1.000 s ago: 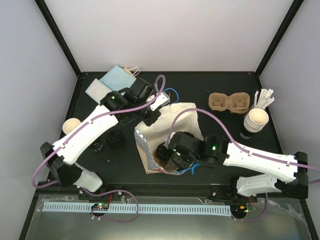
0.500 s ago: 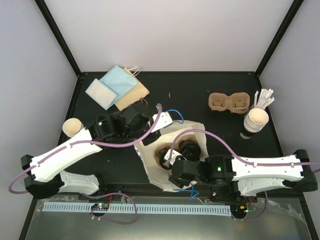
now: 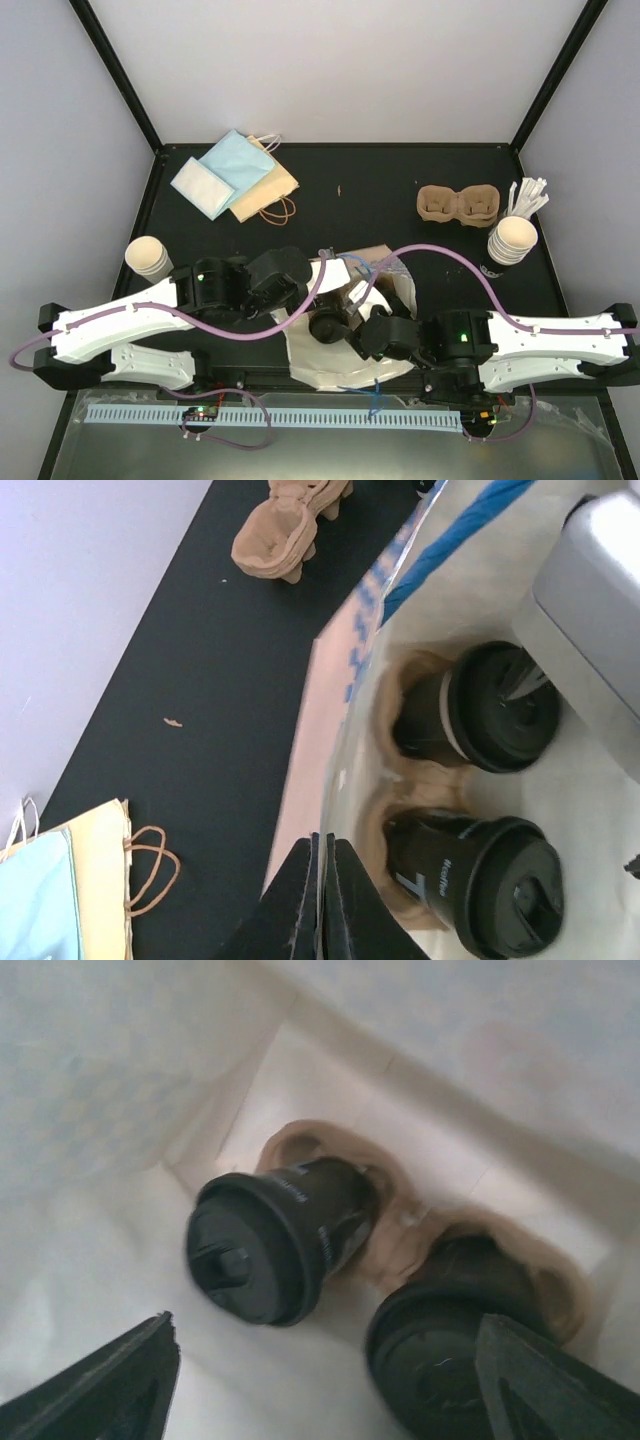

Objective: Pack the takeout coffee

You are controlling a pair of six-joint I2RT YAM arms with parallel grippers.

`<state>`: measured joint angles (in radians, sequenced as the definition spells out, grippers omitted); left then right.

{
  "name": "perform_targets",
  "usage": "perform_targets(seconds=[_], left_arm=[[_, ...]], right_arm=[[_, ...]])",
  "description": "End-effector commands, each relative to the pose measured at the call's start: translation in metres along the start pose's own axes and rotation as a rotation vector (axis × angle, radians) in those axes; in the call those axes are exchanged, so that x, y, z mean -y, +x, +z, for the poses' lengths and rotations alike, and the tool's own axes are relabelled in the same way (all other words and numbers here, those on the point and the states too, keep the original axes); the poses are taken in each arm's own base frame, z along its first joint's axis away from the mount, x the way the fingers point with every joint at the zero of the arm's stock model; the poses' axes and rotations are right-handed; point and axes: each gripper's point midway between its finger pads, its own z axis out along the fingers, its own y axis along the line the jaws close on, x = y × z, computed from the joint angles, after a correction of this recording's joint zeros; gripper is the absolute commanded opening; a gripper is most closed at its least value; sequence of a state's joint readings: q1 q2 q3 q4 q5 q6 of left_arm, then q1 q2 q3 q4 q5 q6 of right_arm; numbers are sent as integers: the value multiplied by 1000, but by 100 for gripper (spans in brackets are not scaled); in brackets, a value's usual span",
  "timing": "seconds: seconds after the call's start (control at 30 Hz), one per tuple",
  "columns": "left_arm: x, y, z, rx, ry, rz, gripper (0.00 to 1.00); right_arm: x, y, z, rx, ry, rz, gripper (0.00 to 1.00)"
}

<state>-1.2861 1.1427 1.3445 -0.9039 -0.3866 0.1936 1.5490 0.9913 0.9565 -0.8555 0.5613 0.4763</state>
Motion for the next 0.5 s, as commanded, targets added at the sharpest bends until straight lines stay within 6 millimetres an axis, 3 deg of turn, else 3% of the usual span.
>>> perform_targets(seconds=[0.0,0.27,0.37,0.47], left_arm=[[-3,-8,0,24,-45,-34,2],[6,-12,-2,34,-26,-48,2],[4,-10,-2,33,-39,-57,1],[-3,-10,-3,35,-71,-114,2]], right_arm=[[13,-1,-1,26,73,62,79],[9,16,2,-38,44,69,60],[3,23,4,-79,19,53,59],[0,17,1,-64,-1,57,59]])
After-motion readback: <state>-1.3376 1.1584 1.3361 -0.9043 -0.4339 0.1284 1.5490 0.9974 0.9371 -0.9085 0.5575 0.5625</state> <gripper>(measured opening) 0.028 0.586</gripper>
